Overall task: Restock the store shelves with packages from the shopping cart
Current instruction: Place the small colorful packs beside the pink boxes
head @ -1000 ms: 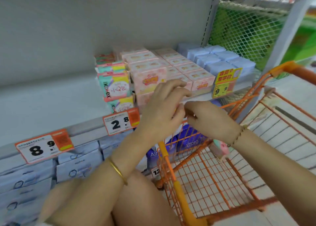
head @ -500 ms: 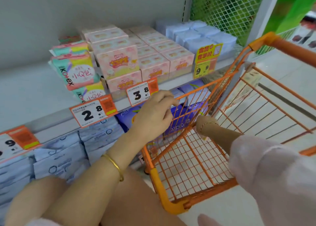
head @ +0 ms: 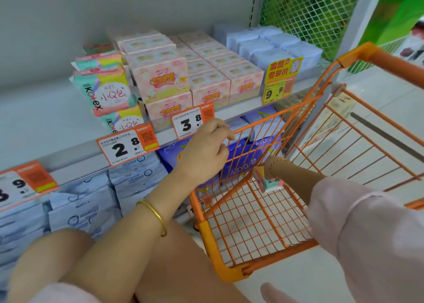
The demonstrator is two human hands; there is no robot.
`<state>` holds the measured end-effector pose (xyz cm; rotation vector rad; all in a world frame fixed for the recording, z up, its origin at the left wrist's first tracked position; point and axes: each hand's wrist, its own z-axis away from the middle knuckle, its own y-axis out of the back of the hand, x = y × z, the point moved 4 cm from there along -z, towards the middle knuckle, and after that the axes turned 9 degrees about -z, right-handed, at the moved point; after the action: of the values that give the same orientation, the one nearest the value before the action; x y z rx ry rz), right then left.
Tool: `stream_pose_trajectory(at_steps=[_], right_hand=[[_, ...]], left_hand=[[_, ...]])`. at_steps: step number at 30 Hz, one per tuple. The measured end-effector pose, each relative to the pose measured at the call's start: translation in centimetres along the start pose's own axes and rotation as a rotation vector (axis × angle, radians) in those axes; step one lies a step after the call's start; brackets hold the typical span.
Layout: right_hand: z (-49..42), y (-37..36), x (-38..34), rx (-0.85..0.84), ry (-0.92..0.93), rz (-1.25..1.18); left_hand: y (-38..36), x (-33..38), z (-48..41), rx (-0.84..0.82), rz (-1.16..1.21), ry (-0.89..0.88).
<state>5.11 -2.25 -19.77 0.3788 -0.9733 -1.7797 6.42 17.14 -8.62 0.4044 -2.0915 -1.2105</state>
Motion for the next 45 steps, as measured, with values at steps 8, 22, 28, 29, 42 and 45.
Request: stream_pose_trajectory(at_steps=[8, 22, 28, 29, 42, 45], right_hand=[[-1.5, -2.5, 0.0, -0.044, 0.020, -0.017], [10.1, 6.1, -2.7, -0.260, 0.587, -0.253], [18.2, 11.2, -3.7, 0.458, 0.919, -0.481], [18.7, 11.6, -4.3, 0.546, 0.945, -0.540], [22.1, 13.0, -11.4, 0.688, 1.149, -1.040], [22.7, 13.4, -11.8, 0.564, 1.222, -1.210]], left_hand=[[-0.2, 0.3, -0.2, 0.016, 0.014, 0.005], [0.6, -0.3, -0.3, 0.096, 0.194, 0.024], [6.4, -0.2, 0.5, 0.298, 0.515, 0.235], [7.6, -0.2, 0.8, 0.318, 0.529, 0.260], [14.9, -2.6, 5.0, 0.307, 0.568, 0.512], [16.1, -3.0, 5.3, 0.338, 0.640, 0.500]])
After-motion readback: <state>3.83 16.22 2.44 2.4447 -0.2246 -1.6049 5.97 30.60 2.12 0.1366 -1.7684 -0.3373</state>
